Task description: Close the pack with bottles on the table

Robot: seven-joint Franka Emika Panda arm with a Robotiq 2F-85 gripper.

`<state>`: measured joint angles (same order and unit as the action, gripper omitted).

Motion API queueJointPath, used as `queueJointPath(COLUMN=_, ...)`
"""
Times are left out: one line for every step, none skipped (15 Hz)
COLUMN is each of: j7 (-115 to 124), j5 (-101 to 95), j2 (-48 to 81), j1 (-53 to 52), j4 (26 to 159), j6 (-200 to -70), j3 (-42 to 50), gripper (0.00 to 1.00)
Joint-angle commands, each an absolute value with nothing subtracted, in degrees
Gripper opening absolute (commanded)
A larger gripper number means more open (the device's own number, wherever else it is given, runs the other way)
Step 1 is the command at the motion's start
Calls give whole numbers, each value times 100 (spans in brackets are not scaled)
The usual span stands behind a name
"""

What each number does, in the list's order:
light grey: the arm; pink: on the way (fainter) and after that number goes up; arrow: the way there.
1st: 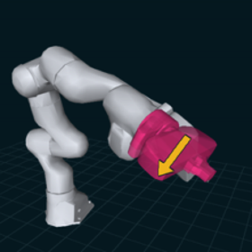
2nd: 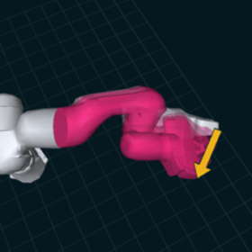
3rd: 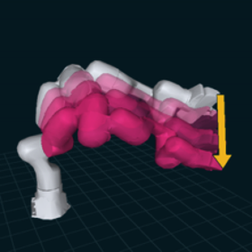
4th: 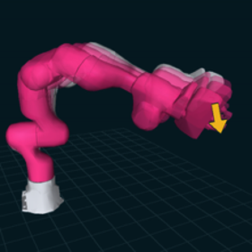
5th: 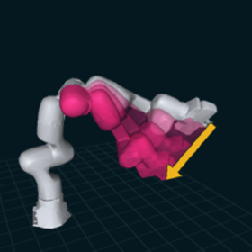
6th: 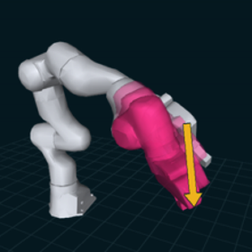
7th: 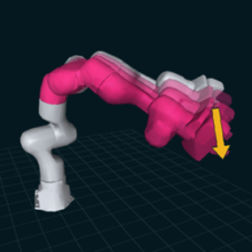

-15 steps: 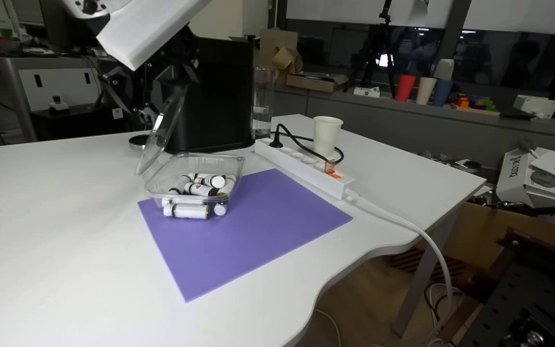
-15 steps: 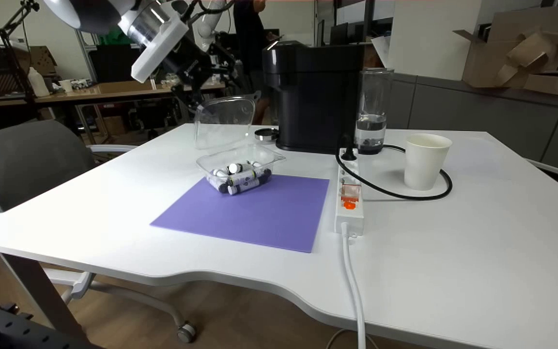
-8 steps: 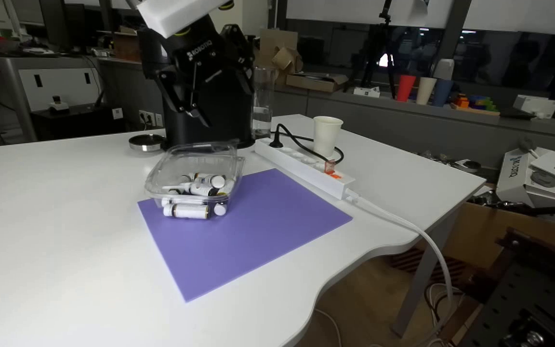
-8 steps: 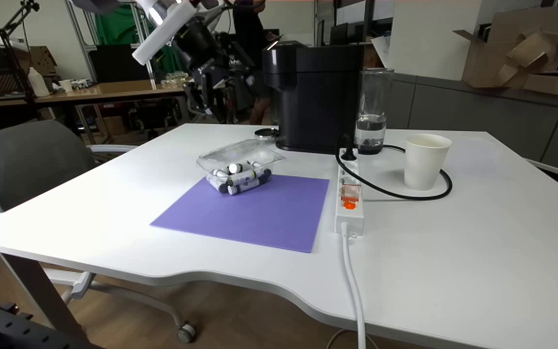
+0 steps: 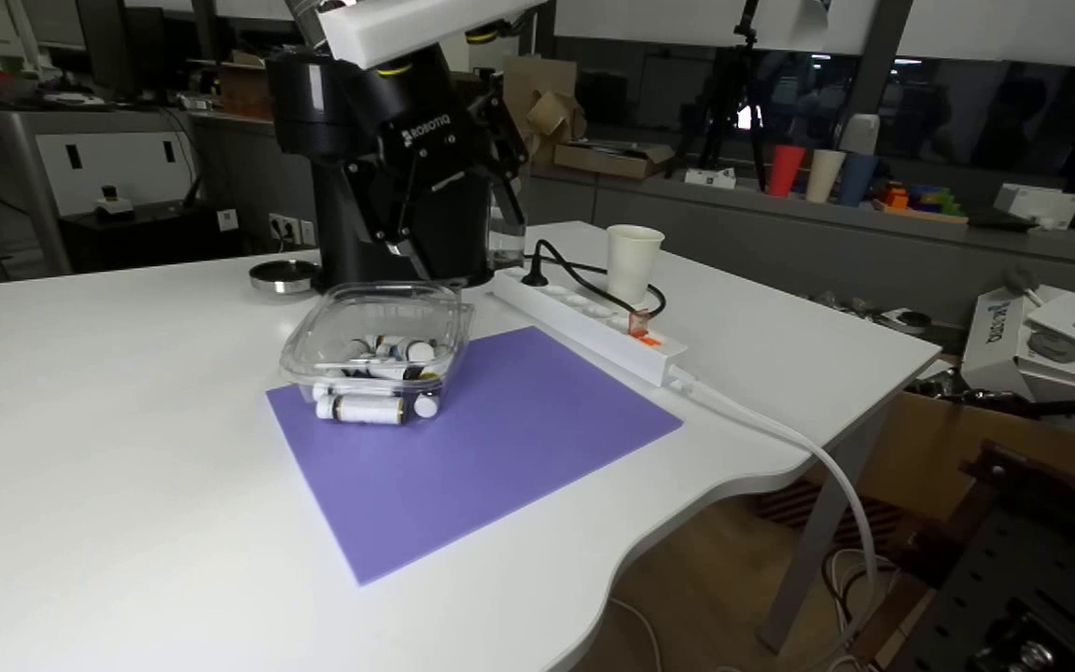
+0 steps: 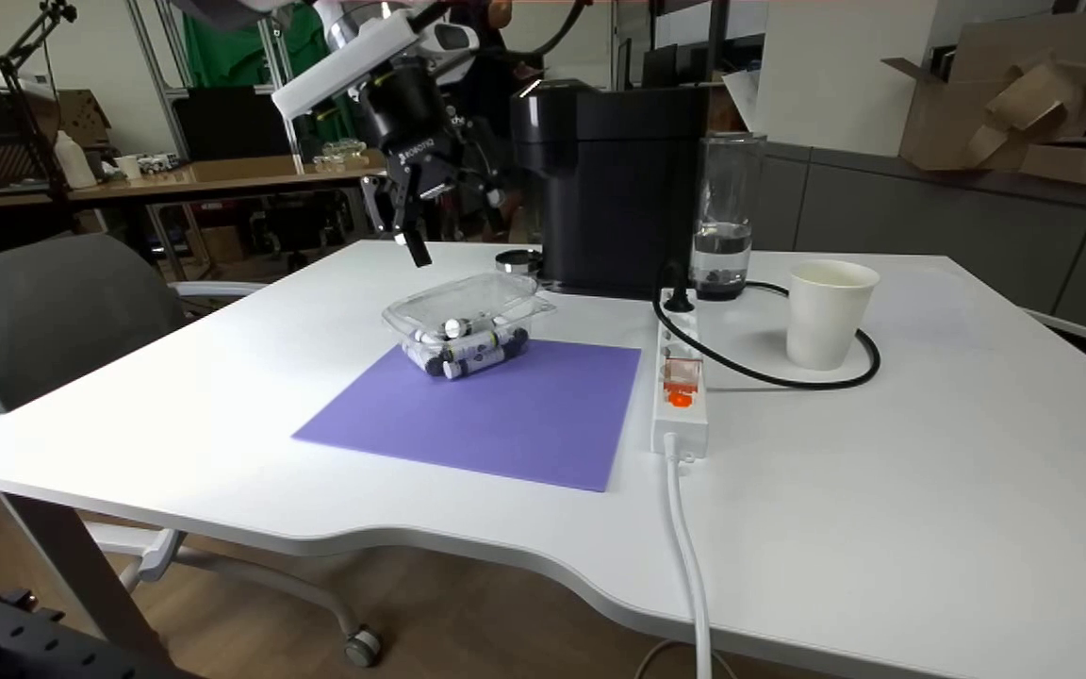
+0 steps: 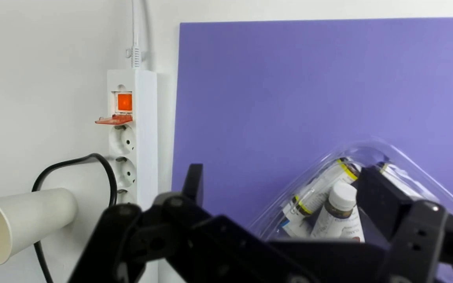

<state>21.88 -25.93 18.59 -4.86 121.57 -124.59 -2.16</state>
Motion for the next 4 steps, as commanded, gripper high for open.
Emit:
queueJointPath(j7=2154, j5=-2542, j2=1858, j1=-636, j4=12153, j6=-12465, j3=-84, gripper=100)
queueJointPath(j7=2155, j5=-2543, j2=1858, j1=-650, j4=12152, j6=-12464, j3=-84, gripper=100)
queueJointPath(j7=2156, j5=-2544, j2=1858, j1=-656, j4=12152, j6=-12464, j3=-82, gripper=100)
queueJointPath(j7=2156, j5=-2544, j2=1858, j1=-655, j4=12152, j6=-12464, j3=-79, gripper=100)
